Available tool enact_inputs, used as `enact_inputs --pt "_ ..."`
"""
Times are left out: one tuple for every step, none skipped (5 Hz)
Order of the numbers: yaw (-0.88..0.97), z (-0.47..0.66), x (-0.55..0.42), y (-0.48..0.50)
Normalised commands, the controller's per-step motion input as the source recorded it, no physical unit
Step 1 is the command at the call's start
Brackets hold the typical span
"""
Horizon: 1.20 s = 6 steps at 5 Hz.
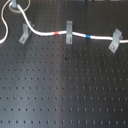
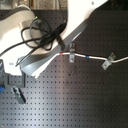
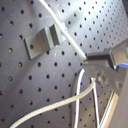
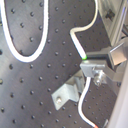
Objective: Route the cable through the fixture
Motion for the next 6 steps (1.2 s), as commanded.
enact_inputs --pt "0.01 0.09 0.240 -0.005" --pt "0.13 0.28 0.085 0.227" --pt "0.19 0.31 0.012 0.243" --pt "0.03 0.22 0.003 0.023" --pt "0.00 0.20 -0.005 -0.064" --pt "0.11 0.23 -0.214 0.122"
